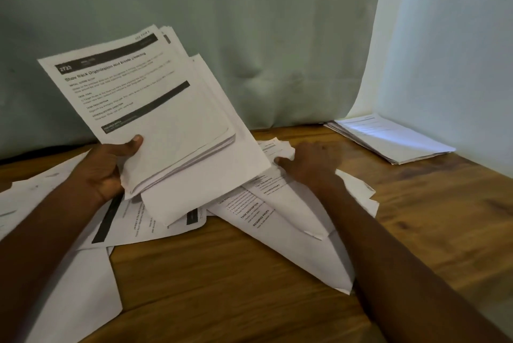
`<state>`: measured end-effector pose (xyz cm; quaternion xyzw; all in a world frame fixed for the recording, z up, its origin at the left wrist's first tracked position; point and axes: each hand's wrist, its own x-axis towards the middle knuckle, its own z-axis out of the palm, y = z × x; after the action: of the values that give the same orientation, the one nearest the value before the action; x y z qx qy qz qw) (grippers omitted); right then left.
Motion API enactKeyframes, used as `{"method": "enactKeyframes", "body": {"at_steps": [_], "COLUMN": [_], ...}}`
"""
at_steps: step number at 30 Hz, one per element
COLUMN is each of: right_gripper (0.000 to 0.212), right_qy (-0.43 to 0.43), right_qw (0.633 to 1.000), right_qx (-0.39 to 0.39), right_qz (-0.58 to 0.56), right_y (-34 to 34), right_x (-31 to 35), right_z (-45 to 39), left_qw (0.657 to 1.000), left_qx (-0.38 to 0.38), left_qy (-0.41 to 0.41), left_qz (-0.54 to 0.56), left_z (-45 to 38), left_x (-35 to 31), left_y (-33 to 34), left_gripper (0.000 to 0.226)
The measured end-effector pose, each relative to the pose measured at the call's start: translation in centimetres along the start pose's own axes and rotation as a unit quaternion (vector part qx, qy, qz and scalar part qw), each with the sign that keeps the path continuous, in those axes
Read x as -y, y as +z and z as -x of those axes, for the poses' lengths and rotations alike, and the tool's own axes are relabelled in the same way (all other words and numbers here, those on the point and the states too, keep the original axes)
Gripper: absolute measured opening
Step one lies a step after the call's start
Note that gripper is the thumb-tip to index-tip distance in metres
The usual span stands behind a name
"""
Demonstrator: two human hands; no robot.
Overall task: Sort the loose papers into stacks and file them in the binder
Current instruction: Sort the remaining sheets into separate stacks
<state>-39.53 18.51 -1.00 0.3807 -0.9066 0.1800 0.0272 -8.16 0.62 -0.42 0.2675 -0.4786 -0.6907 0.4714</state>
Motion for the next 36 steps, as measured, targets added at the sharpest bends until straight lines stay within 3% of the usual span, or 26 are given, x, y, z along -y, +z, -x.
{"method": "enactKeyframes", "body": {"at_steps": [1,3,10,13,15,17,21,24,28,32,36], "right_gripper": [0.073,0.075,0.028,0.029,0.04,0.034,0.026,0.03,0.039,0.044,0.019], "right_qy": [0.035,0.06,0.091,0.092,0.075,0.058,-0.025,-0.133,-0.179,-0.111,0.027], "right_qw": [0.998,0.997,0.99,0.987,0.992,0.993,0.981,0.976,0.975,0.966,0.979], "right_qx": [0.042,0.056,-0.012,-0.011,0.018,0.009,-0.109,-0.035,0.028,0.05,-0.113], "right_qz": [0.015,0.002,-0.11,-0.134,-0.105,-0.101,-0.157,-0.17,-0.13,-0.227,-0.165], "right_y": [-0.1,-0.2,-1.5,-1.6,-1.3,-1.1,-1.2,0.0,1.6,0.4,-1.1], "right_x": [-0.8,-1.6,-2.2,-2.8,-2.8,-2.6,-0.4,2.6,3.9,2.5,-0.8], "right_z": [-0.1,-0.1,-0.5,-0.7,-0.8,-0.8,0.2,1.6,2.3,1.1,-1.6], "left_qw": [1.0,1.0,1.0,1.0,1.0,1.0,1.0,1.0,1.0,1.0,1.0], "left_qx": [-0.003,-0.001,0.009,0.008,0.008,0.01,0.001,-0.007,0.0,0.005,-0.006], "left_qy": [0.004,0.002,-0.006,-0.007,-0.003,0.002,0.007,0.004,0.004,0.002,-0.006], "left_qz": [-0.001,-0.013,-0.017,-0.019,-0.022,-0.028,-0.017,-0.016,-0.007,-0.011,-0.004], "left_z": [0.0,-0.1,0.0,0.1,0.1,0.1,0.0,0.0,0.3,0.0,0.0], "left_x": [0.0,0.0,-0.3,-0.3,-0.3,-0.4,-0.8,-1.0,-0.9,-0.8,-0.7], "left_y": [0.0,0.1,-0.2,-0.2,-0.4,-0.4,-0.6,-0.4,-0.1,-0.5,-0.6], "left_gripper": [0.038,0.033,0.046,0.045,0.045,0.037,0.026,0.028,0.041,0.046,0.033]}}
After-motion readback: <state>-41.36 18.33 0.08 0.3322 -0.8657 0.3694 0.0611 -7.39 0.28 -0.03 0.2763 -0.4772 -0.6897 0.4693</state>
